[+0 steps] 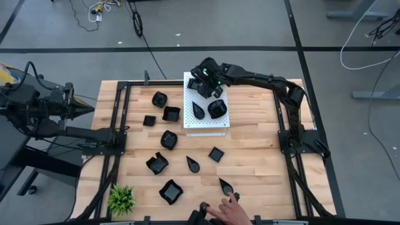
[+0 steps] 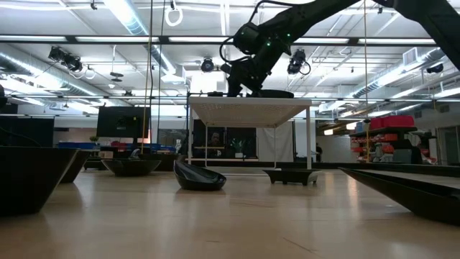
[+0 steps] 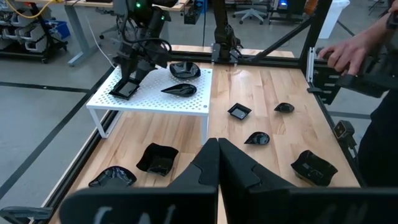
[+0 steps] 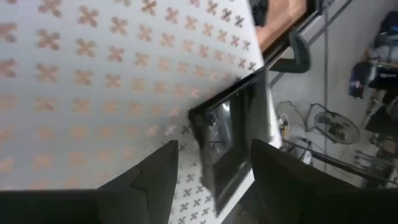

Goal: Pick & Place Mini shaped plates
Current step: Stack the square plate on top of the square plate on the shelf

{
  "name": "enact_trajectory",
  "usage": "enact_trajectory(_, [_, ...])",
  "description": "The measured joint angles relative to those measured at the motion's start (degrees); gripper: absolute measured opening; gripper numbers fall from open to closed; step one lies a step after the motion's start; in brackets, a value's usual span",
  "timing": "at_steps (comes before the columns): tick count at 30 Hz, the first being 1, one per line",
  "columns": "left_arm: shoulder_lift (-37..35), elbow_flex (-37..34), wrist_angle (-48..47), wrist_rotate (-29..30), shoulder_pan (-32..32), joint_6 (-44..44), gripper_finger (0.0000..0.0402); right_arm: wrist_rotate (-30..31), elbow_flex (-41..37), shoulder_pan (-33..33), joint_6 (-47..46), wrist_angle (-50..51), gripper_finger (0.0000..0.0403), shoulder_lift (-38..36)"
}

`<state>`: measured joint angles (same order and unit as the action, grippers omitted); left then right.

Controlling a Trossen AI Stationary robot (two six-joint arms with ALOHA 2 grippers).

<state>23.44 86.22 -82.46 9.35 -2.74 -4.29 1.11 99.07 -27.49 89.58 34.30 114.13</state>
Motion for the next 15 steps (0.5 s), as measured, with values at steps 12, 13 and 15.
enact_trajectory(12, [0.0, 0.0, 0.0, 0.0, 0.0, 0.0, 0.0003, 3.0, 0.0, 0.0, -0.1, -0.3, 0.0204, -0.1])
enact_trajectory(13, [0.0, 0.0, 0.0, 0.0, 0.0, 0.0, 0.0003, 3.1, 0.0, 0.0, -0.2, -0.3, 0.0204, -0.1])
enact_trajectory(15, [0.0, 0.0, 0.0, 0.0, 0.0, 0.0, 0.0003, 4.0, 0.0, 0.0, -0.4, -0.2, 0.0203, -0.1])
